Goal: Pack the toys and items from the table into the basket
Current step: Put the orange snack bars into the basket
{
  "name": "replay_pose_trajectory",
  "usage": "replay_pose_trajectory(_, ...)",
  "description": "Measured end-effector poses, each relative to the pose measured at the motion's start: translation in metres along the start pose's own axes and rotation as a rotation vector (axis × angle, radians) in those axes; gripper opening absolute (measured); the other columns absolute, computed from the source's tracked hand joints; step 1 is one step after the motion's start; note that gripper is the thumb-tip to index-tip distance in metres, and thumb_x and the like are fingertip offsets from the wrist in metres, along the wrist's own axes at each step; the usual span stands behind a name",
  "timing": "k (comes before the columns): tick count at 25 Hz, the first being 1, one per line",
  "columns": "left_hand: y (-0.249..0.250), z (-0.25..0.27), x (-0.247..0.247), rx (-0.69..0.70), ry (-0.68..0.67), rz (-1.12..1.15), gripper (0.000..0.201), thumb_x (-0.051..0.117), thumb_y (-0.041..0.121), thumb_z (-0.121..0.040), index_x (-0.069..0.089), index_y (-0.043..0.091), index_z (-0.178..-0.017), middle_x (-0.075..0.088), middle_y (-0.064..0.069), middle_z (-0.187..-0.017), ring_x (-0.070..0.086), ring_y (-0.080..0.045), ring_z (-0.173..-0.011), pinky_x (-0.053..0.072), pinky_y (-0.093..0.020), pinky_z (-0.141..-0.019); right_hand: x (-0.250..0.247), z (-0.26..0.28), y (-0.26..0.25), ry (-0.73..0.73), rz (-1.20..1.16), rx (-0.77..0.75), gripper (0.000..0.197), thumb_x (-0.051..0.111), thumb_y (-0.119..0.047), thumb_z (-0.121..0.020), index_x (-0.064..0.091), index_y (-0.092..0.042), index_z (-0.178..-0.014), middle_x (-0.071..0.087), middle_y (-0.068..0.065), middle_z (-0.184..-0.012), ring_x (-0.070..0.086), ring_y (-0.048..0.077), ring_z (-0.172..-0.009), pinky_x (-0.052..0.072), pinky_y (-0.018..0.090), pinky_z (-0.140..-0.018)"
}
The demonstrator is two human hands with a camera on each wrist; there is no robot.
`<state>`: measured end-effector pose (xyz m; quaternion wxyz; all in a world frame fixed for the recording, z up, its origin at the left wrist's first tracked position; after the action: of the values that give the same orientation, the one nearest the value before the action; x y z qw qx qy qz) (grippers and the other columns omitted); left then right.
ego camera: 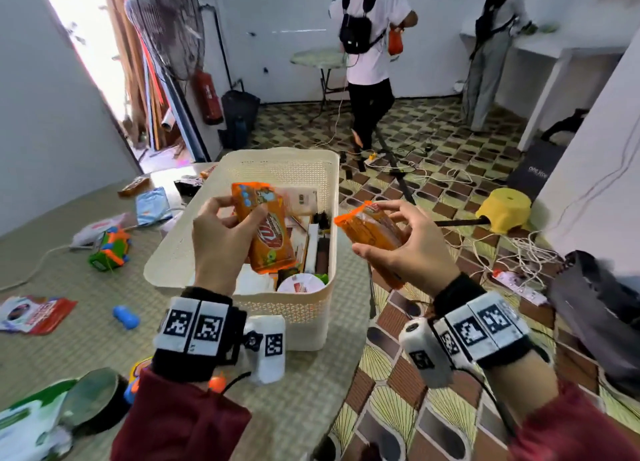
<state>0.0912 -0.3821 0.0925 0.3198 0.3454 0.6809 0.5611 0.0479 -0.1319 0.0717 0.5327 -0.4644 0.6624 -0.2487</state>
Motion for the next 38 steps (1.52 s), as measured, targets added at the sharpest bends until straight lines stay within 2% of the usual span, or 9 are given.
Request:
replay_pose_trajectory(5,-0.004,-0.055,0.013,-0.007,0.115,0.011,0.036,0.074,0.021,-0.081,0.053,0.015,-0.11,0.067,-0.008,-0.09,0.066,-0.011,-0.075,0.054,-0.017,-0.053,0.017,-0.085,0.002,-0.154,0.017,-0.073,0.073,0.086,-0.033,-0.062,0.054,-0.02,-0.125,0.049,0.001,-0.12,0.05,0.011,-0.105,0.044,0.012,-0.079)
replay_pose_trajectory(11,-0.009,-0.109,0.023,0.004,0.24,-0.024,0.03,0.074,0.017,-0.081,0.054,0.016,-0.103,0.066,-0.002,-0.081,0.066,-0.008,-0.07,0.053,-0.014,-0.051,0.053,-0.182,-0.009,-0.319,-0.017,-0.218,0.075,0.086,-0.038,-0.058,0.054,-0.019,-0.123,0.052,0.003,-0.118,0.052,0.012,-0.105,0.051,0.029,-0.09)
replay_pose_trajectory(14,-0.012,-0.122,0.021,0.005,0.328,-0.072,0.028,0.074,0.017,-0.08,0.052,0.018,-0.099,0.066,0.002,-0.08,0.065,-0.001,-0.064,0.053,-0.015,-0.055,0.075,-0.216,-0.016,-0.41,-0.03,-0.265,0.077,0.086,-0.04,-0.057,0.054,-0.019,-0.123,0.048,-0.001,-0.115,0.05,0.009,-0.103,0.049,0.022,-0.087)
replay_pose_trajectory(18,-0.029,-0.13,0.009,-0.063,0.481,-0.111,0.035,0.077,0.02,-0.078,0.053,0.014,-0.104,0.069,-0.01,-0.099,0.069,-0.021,-0.085,0.057,-0.037,-0.078,0.112,-0.252,-0.026,-0.526,-0.035,-0.338,0.073,0.086,-0.038,-0.059,0.055,-0.02,-0.123,0.052,0.005,-0.12,0.052,0.014,-0.107,0.05,0.031,-0.092)
replay_pose_trajectory(20,-0.04,-0.131,0.003,-0.12,0.553,-0.131,0.036,0.076,0.02,-0.079,0.053,0.014,-0.106,0.068,-0.011,-0.101,0.069,-0.023,-0.087,0.057,-0.039,-0.08,0.135,-0.268,-0.03,-0.599,-0.025,-0.385,0.072,0.086,-0.038,-0.059,0.056,-0.022,-0.122,0.052,0.006,-0.121,0.051,0.018,-0.111,0.048,0.037,-0.096)
replay_pose_trajectory(25,-0.058,-0.13,-0.006,-0.199,0.766,-0.195,0.034,0.074,0.014,-0.081,0.053,0.008,-0.107,0.069,-0.011,-0.095,0.066,-0.017,-0.076,0.053,-0.028,-0.065,0.193,-0.3,-0.036,-0.789,0.027,-0.54,0.07,0.085,-0.044,-0.058,0.058,-0.027,-0.121,0.054,0.005,-0.118,0.052,0.019,-0.11,0.043,0.024,-0.088)
replay_pose_trajectory(29,-0.067,-0.128,-0.005,-0.266,0.889,-0.29,0.03,0.074,0.01,-0.08,0.057,0.007,-0.103,0.069,-0.013,-0.092,0.067,-0.014,-0.07,0.055,-0.029,-0.067,0.228,-0.318,-0.032,-0.95,0.014,-0.622,0.068,0.084,-0.042,-0.06,0.058,-0.027,-0.121,0.053,0.001,-0.112,0.051,0.012,-0.098,0.037,0.011,-0.071)
replay_pose_trajectory(33,-0.088,-0.121,0.011,-0.398,0.955,-0.346,0.037,0.072,0.011,-0.083,0.059,-0.001,-0.116,0.068,-0.019,-0.104,0.067,-0.028,-0.085,0.055,-0.035,-0.075,0.263,-0.327,-0.016,-1.089,0.006,-0.615,0.068,0.085,-0.044,-0.057,0.061,-0.026,-0.117,0.057,0.0,-0.114,0.054,0.016,-0.104,0.045,0.027,-0.088)
replay_pose_trajectory(38,-0.12,-0.127,0.027,-0.611,1.005,-0.547,0.032,0.071,0.012,-0.083,0.063,0.0,-0.112,0.068,-0.019,-0.104,0.066,-0.031,-0.094,0.054,-0.04,-0.085,0.294,-0.328,0.016,-1.221,0.055,-0.528,0.065,0.084,-0.042,-0.06,0.06,-0.024,-0.118,0.059,0.002,-0.119,0.054,0.018,-0.111,0.045,0.03,-0.095)
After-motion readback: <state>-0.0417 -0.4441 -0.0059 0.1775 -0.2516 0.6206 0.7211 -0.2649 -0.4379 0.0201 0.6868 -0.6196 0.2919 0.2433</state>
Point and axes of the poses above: each hand's wrist, its own z-axis away from the middle knuckle, its own x-axis out of the palm, y = z × x, the point moved 3 cm from there along -z, towards the middle knuckle
